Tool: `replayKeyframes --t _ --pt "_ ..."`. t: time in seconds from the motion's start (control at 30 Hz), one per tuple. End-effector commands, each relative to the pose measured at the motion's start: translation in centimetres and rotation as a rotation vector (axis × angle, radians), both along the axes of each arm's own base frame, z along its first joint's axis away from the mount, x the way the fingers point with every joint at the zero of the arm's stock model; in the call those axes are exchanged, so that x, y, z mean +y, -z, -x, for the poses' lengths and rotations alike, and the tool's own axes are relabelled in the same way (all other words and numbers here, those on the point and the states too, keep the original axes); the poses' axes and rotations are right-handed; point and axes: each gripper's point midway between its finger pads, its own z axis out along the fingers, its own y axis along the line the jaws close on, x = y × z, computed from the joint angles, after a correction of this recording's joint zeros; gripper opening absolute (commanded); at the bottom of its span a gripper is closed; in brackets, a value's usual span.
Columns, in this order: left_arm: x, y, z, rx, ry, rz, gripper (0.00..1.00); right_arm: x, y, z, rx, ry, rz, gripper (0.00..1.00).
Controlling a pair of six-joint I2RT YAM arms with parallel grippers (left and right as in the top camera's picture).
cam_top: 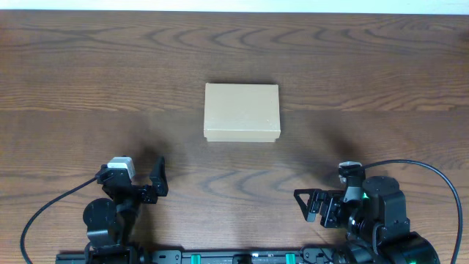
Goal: Pack container
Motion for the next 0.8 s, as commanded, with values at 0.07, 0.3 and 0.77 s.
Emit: replayKeyframes --t 0.07,0.3,0.77 --pt "0.4 1.0 0.0 0.016 -0.015 -0.012 0.95 0.2 -0.1 0.2 0.002 -0.004 -0.011 0.99" --pt "0.4 1.0 0.0 0.016 -0.015 -0.012 0.95 -0.3 0.2 0.1 -0.009 -0.007 0.03 0.99" --pt "0.4 1.0 0.0 0.016 -0.015 -0.012 0.95 -1.0 -1.6 -4.1 -0.605 -0.098 0.214 0.99"
